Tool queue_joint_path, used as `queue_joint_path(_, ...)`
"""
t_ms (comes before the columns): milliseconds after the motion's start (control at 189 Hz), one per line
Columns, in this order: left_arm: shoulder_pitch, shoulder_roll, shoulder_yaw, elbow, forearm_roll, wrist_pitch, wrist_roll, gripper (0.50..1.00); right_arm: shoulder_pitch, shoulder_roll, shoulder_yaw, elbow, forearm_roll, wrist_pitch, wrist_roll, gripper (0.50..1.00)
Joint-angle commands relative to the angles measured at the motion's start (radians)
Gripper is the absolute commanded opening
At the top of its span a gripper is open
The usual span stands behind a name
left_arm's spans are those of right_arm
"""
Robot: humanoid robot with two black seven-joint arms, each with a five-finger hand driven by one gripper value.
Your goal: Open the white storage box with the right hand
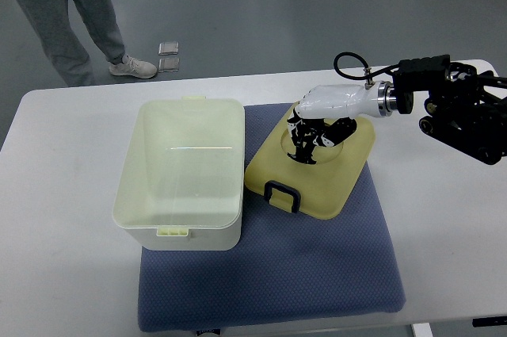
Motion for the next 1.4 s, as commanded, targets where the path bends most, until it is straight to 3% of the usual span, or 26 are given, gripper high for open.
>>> queue_joint_path(0, 0.000, 0.000, -0.001, 0.000, 0.001, 0.000, 0.001, 1.000, -0.018, 0.002, -0.001, 0.006, -0.001, -0.007, 0.000, 0.500)
queue_joint_path(328, 0.000, 0.000, 0.000, 0.000, 0.000, 0.000, -0.001, 1.000, -0.053, 0.015, -0.001, 0.014, 0.003, -0.002, 0.000, 0.500)
queue_joint_path(397, 0.000, 0.000, 0.000, 0.000, 0.001, 0.000, -0.001, 1.000, -0.053, 0.014, 0.000, 0.014, 0.012, 0.004, 0.000, 0.627)
queue_joint_path(402, 0.000, 0.000, 0.000, 0.000, 0.000, 0.000, -0.001, 1.000, -0.053, 0.014, 0.000, 0.014, 0.014, 0.004, 0.000, 0.666)
queue_joint_path(408, 0.000, 0.000, 0.000, 0.000, 0.000, 0.000, -0.001, 1.000, -0.053, 0.014, 0.000, 0.014, 0.014, 0.004, 0.000, 0.666)
queue_joint_path(413, 0.000, 0.000, 0.000, 0.000, 0.001, 0.000, -0.001, 1.000, -0.053, 0.014, 0.000, 0.014, 0.015, 0.006, 0.000, 0.713)
queue_joint_path(418, 0.000, 0.000, 0.000, 0.000, 0.001, 0.000, -0.001, 1.000, -0.053, 0.014, 0.000, 0.014, 0.015, 0.006, 0.000, 0.713)
queue_joint_path(424, 0.000, 0.000, 0.000, 0.000, 0.000, 0.000, -0.001, 1.000, -0.053, 0.014, 0.000, 0.014, 0.015, 0.007, 0.000, 0.762)
queue_joint_path(429, 0.000, 0.000, 0.000, 0.000, 0.000, 0.000, -0.001, 1.000, -0.053, 0.014, 0.000, 0.014, 0.015, 0.007, 0.000, 0.762)
queue_joint_path(445, 0.000, 0.000, 0.000, 0.000, 0.000, 0.000, -0.001, 1.000, -0.053, 0.012, 0.002, 0.014, 0.017, 0.012, 0.000, 0.839)
queue_joint_path(498, 0.000, 0.000, 0.000, 0.000, 0.000, 0.000, -0.001, 1.000, -0.053, 0.011, 0.003, 0.014, 0.026, 0.029, 0.000, 0.911)
queue_joint_path(805, 0.000, 0.000, 0.000, 0.000, 0.000, 0.000, -0.001, 1.000, -0.033, -0.002, 0.022, 0.030, 0.150, 0.095, 0.000, 0.924)
queue_joint_path(1069, 0.000, 0.000, 0.000, 0.000, 0.000, 0.000, -0.001, 1.000, -0.019, -0.006, 0.135, 0.018, 0.574, 0.190, 0.000, 0.924)
queue_joint_path(1207, 0.000, 0.000, 0.000, 0.000, 0.000, 0.000, -0.001, 1.000, -0.050, 0.003, 0.189, -0.006, 0.828, 0.168, 0.000, 0.924)
queue_joint_path(1392, 0.000, 0.000, 0.000, 0.000, 0.001, 0.000, -0.001, 1.000, -0.110, 0.026, 0.215, -0.120, 1.217, 0.118, 0.000, 0.924)
